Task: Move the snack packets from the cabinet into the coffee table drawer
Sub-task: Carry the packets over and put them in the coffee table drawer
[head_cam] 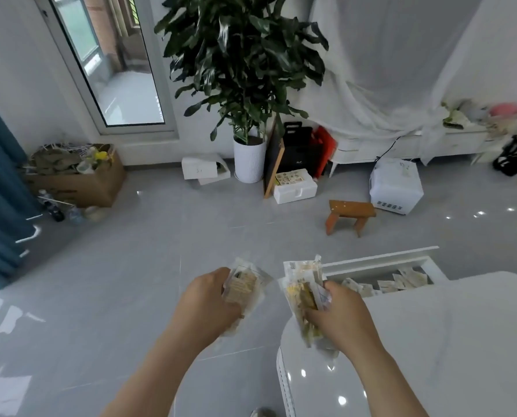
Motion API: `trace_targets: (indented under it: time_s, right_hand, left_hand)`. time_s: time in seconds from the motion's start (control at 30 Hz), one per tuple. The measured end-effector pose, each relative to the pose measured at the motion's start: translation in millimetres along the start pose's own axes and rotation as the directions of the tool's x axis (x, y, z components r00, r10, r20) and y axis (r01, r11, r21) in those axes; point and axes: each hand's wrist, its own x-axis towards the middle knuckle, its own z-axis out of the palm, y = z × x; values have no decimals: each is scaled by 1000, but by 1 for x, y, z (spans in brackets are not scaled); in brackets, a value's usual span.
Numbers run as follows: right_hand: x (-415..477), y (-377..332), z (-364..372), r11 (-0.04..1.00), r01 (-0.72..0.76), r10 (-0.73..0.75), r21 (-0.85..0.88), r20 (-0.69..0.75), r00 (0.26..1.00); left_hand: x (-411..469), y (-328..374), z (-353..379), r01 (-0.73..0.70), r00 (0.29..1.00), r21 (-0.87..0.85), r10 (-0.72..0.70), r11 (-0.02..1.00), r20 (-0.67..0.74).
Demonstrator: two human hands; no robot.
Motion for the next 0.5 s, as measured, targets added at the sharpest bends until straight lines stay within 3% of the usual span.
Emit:
trace_targets:
  time_s: [0.5]
  right_hand:
    - [151,21,-24,976,-195,203,97,-83,976]
  left_hand:
    - [191,68,24,-112,984,88,98,990,149]
